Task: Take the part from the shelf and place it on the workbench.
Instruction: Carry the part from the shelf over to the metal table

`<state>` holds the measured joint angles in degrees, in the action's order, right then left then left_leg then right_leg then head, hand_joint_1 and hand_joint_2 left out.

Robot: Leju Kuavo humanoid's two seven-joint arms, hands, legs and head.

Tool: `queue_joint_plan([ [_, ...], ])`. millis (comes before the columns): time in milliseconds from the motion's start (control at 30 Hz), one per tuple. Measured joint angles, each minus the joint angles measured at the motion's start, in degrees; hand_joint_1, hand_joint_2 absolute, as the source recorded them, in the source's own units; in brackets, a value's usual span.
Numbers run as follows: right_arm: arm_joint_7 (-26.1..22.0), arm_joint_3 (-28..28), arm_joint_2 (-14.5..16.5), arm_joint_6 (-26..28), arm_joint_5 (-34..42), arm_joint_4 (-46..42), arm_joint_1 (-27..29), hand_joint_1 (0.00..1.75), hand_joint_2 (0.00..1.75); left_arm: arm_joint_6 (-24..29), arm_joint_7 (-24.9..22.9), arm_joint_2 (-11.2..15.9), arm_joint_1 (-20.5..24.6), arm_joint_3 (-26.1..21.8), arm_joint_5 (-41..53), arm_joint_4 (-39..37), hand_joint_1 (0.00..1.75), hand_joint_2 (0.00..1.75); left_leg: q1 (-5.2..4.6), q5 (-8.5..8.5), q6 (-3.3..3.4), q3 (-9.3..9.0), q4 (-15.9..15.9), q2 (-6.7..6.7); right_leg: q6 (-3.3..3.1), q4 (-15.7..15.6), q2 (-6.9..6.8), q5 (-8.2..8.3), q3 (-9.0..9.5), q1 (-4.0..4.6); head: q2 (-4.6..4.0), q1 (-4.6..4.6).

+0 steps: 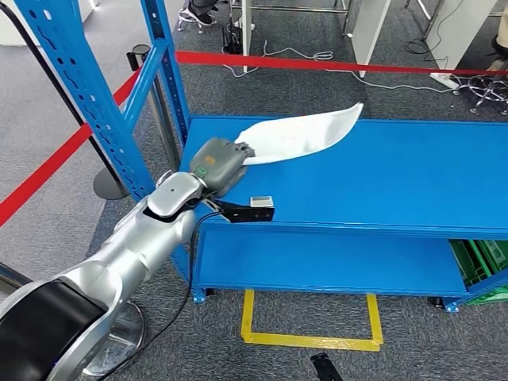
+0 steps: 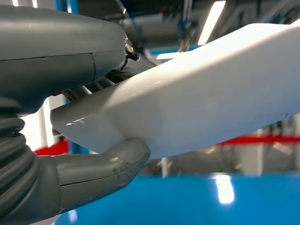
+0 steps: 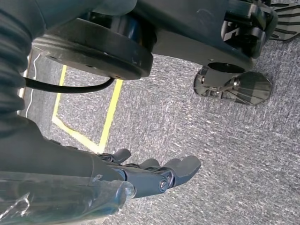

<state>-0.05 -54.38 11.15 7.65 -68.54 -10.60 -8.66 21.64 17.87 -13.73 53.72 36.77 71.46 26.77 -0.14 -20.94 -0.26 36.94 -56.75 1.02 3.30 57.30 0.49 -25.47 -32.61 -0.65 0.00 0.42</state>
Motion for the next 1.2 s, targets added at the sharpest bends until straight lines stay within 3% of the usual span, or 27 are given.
queue_joint_plan([
  [367,-0.69,-1.33,-0.09,0.08,0.42,0.00,0.54,0.00,1.75,-3.37,-0.09,0.12,-1.31,9.28,-6.67,14.99,1.75,1.75,0.00,-0.03,0.01,0.03,0.01,0.00,0.00,0.00,0.00,-0.01,-0.01,0.01,0.00,0.01],
  [600,-0.73,-2.04,-0.09,0.09,0.46,0.00,0.72,0.00,1.75,-3.80,-0.54,0.66,-2.63,12.62,-8.55,19.76,1.75,1.75,-0.02,-0.06,0.03,0.04,-0.01,0.00,0.01,-0.03,0.00,-0.01,-0.01,-0.01,0.00,0.01],
  [767,-0.74,-2.44,-0.09,0.15,0.50,0.00,0.81,0.00,1.75,-4.40,-1.02,1.26,-3.10,14.25,-10.76,21.39,1.75,1.75,-0.43,-0.40,0.53,0.08,-0.14,0.00,0.45,-0.12,0.01,-0.06,0.03,-0.42,0.00,-0.03],
  [900,-0.74,-2.69,-0.09,0.22,0.52,0.00,0.84,0.00,1.75,-4.44,-1.27,1.50,-3.26,15.27,-10.94,22.22,1.75,1.75,-0.65,-0.12,1.31,-0.23,0.33,-0.09,1.21,-0.25,0.04,-0.14,0.16,-0.78,0.00,-0.04],
  [967,-0.75,-2.70,-0.09,0.25,0.54,0.00,0.85,0.00,1.75,-4.45,-1.31,1.49,-3.25,15.66,-10.95,22.59,1.75,1.75,-0.32,0.32,1.75,-0.66,1.02,-0.24,1.42,2.55,-0.01,-2.28,-0.93,-0.68,-0.01,0.09],
  [1033,-0.76,-2.72,-0.09,0.27,0.58,0.00,0.89,0.00,1.75,-4.49,-1.32,1.49,-3.41,15.91,-10.96,22.74,1.75,1.75,-0.20,0.39,1.89,-0.77,1.21,-0.31,1.49,10.02,-0.08,-6.34,-4.19,-0.60,-0.01,0.23],
  [1100,-0.79,-2.74,-0.11,0.32,0.66,0.00,0.97,0.00,1.75,-4.58,-1.32,1.52,-3.78,16.19,-10.97,22.78,1.75,1.75,-0.18,0.40,1.86,-0.72,1.19,-0.32,1.67,16.09,-0.09,-8.22,-6.98,-0.62,0.00,0.29],
  [1133,-0.81,-2.77,-0.13,0.34,0.68,0.00,0.99,0.00,1.75,-4.62,-1.32,1.55,-3.91,16.37,-10.97,22.78,1.75,1.75,-0.11,0.42,1.79,-0.70,1.16,-0.32,1.79,16.02,-0.11,-7.42,-6.93,-0.67,0.00,0.32],
  [1200,-0.82,-2.85,-0.19,0.37,0.67,0.00,0.96,0.00,1.75,-4.66,-1.33,1.59,-3.98,16.72,-10.98,22.80,1.75,1.75,0.18,0.43,1.34,-0.64,0.88,-0.28,2.18,9.56,-0.21,-3.60,-3.62,-0.97,0.00,0.33],
])
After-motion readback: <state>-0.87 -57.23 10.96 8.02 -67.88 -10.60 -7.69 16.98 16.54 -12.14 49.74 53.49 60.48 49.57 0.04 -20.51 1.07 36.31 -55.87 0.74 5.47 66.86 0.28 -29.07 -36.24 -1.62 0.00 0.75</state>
